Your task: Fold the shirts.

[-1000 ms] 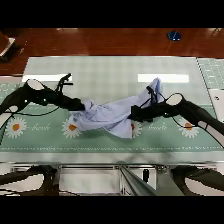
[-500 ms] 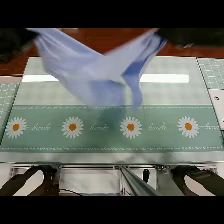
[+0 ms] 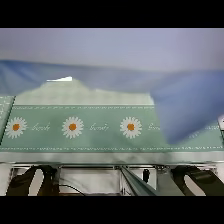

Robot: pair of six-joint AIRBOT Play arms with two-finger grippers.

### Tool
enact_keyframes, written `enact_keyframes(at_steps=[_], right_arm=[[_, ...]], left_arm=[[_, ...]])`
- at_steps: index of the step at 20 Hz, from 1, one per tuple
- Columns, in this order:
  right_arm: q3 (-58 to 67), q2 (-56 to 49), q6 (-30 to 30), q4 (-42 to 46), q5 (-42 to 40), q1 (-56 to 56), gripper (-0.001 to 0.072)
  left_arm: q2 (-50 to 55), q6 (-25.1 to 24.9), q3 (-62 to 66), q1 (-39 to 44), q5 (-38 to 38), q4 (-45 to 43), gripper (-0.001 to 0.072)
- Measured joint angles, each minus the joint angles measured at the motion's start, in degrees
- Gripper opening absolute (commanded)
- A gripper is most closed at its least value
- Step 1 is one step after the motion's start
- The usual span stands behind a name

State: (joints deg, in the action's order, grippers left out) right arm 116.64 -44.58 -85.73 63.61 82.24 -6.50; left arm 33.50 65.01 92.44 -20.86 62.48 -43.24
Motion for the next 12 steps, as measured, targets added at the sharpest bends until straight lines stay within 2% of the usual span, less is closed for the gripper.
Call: enact_keyframes(at_steps=[6, 9, 12], right_arm=[[-0.3, 3.0, -3.9, 4.2, 10.6, 0.0, 0.0020], [-4.1, 3.3, -5.0, 4.9, 13.9, 0.0, 0.0020], [-12.6, 3.4, -5.2, 5.9, 15.1, 0.0, 0.0020]], left_arm=[[-6.1, 0.3, 0.7, 11.6, 2.8, -13.6, 0.0021], [-6.1, 0.4, -1.3, 14.3, 6.9, -16.5, 0.0021], [-4.6, 2.9, -7.8, 15.3, 8.9, -17.6, 0.0021]])
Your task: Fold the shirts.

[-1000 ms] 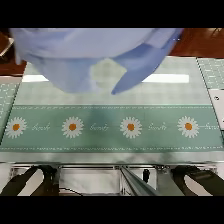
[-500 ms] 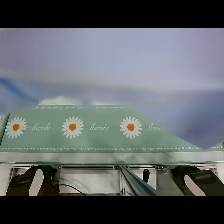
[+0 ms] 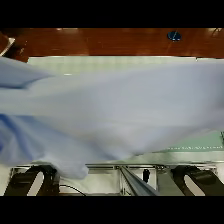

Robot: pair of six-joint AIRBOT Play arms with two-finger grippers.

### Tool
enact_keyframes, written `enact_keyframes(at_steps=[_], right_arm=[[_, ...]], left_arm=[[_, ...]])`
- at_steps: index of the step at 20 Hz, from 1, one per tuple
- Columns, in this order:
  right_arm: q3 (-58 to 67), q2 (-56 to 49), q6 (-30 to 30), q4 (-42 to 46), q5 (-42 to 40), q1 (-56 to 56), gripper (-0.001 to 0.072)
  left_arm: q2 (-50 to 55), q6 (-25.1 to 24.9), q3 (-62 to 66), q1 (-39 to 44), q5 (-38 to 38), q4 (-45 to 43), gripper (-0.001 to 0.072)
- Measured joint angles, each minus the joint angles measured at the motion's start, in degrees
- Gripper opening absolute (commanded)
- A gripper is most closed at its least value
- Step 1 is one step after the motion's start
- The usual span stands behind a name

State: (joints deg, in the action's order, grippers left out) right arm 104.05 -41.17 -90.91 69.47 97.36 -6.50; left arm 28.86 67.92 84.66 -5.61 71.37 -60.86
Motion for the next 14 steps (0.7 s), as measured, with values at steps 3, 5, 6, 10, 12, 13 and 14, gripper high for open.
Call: enact_keyframes(at_steps=[3, 5, 6, 10, 12, 13, 14], right_arm=[[-13.9, -0.3, 0.6, 1.9, -3.2, 0.0, 0.0019], [-23.6, -2.3, 1.5, 3.1, -8.0, 0.1, 0.0019], [-27.2, -4.4, 2.0, 3.8, -10.6, 0.5, 0.0019], [-32.2, -17.4, 4.6, 1.0, -21.6, 5.7, 0.0020], [-30.1, -24.8, 6.0, -2.6, -25.2, 9.3, 0.0020], [-28.2, -28.8, 6.7, -4.8, -26.5, 10.9, 0.0020], [-26.1, -32.6, 7.3, -6.4, -27.5, 12.1, 0.0020]], left_arm=[[4.3, 2.2, -9.9, 0.4, 0.6, 1.2, 0.0021], [9.1, 2.6, -16.8, 0.7, -1.8, 4.0, 0.0021], [12.0, 2.1, -19.5, 1.1, -3.7, 5.3, 0.0021], [28.8, 0.8, -22.4, 3.8, -13.6, 8.4, 0.0022], [38.9, 0.4, -18.6, 4.9, -17.1, 9.2, 0.0022], [43.6, 0.4, -15.8, 5.2, -18.2, 9.5, 0.0022], [48.6, 0.4, -12.4, 5.4, -18.5, 9.8, 0.0022]])
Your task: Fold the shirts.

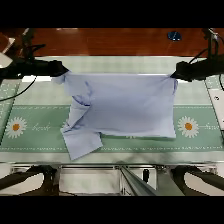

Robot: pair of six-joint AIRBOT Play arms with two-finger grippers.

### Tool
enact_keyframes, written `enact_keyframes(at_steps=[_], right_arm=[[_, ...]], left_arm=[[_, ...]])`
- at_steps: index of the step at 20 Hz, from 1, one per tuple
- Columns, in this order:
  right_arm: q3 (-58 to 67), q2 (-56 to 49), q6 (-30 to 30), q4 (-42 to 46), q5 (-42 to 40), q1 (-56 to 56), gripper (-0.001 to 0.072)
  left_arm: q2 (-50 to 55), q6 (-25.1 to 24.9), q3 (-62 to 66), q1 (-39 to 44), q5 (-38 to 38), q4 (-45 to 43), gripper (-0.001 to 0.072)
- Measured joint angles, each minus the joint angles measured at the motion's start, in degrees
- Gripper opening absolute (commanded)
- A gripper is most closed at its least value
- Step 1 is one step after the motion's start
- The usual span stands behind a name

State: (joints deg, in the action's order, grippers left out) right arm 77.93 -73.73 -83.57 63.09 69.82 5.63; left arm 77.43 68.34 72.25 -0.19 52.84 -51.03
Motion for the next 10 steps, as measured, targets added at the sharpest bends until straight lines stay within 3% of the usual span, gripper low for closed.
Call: enact_keyframes(at_steps=[3, 4, 5, 6, 10], right_arm=[[5.4, -9.3, 0.9, -3.1, -2.9, 1.9, 0.0021], [6.7, -12.0, 1.0, -4.2, -4.1, 2.2, 0.0086], [7.7, -14.3, 0.8, -5.2, -5.0, 2.4, 0.0350], [8.5, -16.4, 0.4, -6.4, -6.2, 2.6, 0.0414], [10.3, -20.3, -0.7, -8.9, -6.2, 4.6, 0.0413]], left_arm=[[11.8, 0.1, 9.4, 0.4, 0.7, 2.2, 0.0032], [14.8, 0.8, 12.0, 0.5, 1.2, 2.9, 0.0170], [17.1, 1.6, 13.9, 0.6, 1.5, 3.5, 0.0517], [18.8, 2.4, 15.3, 0.6, 2.5, 3.8, 0.0510], [21.7, 4.8, 20.1, -1.5, 11.6, -0.5, 0.0510]])
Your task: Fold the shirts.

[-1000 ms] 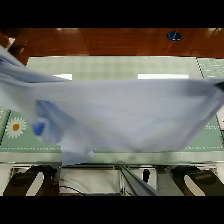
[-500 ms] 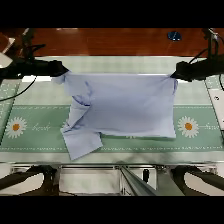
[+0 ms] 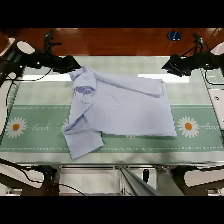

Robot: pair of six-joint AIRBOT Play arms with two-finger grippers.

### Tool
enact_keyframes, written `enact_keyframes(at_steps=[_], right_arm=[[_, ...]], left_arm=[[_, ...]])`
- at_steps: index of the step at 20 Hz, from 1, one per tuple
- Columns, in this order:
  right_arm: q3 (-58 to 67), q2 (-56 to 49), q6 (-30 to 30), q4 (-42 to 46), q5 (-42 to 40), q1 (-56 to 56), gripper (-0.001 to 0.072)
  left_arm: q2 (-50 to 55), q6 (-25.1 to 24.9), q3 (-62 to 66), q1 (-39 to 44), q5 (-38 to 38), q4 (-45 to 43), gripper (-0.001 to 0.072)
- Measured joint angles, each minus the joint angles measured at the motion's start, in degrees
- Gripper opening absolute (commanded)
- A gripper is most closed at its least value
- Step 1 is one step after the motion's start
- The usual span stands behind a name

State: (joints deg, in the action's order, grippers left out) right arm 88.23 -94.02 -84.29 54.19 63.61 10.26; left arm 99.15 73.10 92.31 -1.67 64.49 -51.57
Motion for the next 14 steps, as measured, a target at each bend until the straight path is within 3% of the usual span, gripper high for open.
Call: enact_keyframes(at_steps=[2, 6, 10, 14], right_arm=[[0.6, 0.4, -0.2, 0.0, 4.1, 3.1, 0.0412], [-3.8, 6.9, 1.9, 4.4, 13.3, 10.8, 0.0408], [-21.0, 18.4, 5.0, 5.3, 13.4, 17.8, 0.0408], [-38.1, 28.2, 9.9, -1.6, 11.6, 21.2, 0.0408]], left_arm=[[-0.9, 1.5, 0.7, -3.3, 8.1, -6.1, 0.0509], [-10.2, 1.2, -11.4, -13.2, 13.1, -8.9, 0.0508], [-23.6, -8.6, -35.3, -22.7, 12.2, -7.2, 0.0507], [-32.2, -18.1, -51.6, -28.5, 11.0, -2.8, 0.0506]])
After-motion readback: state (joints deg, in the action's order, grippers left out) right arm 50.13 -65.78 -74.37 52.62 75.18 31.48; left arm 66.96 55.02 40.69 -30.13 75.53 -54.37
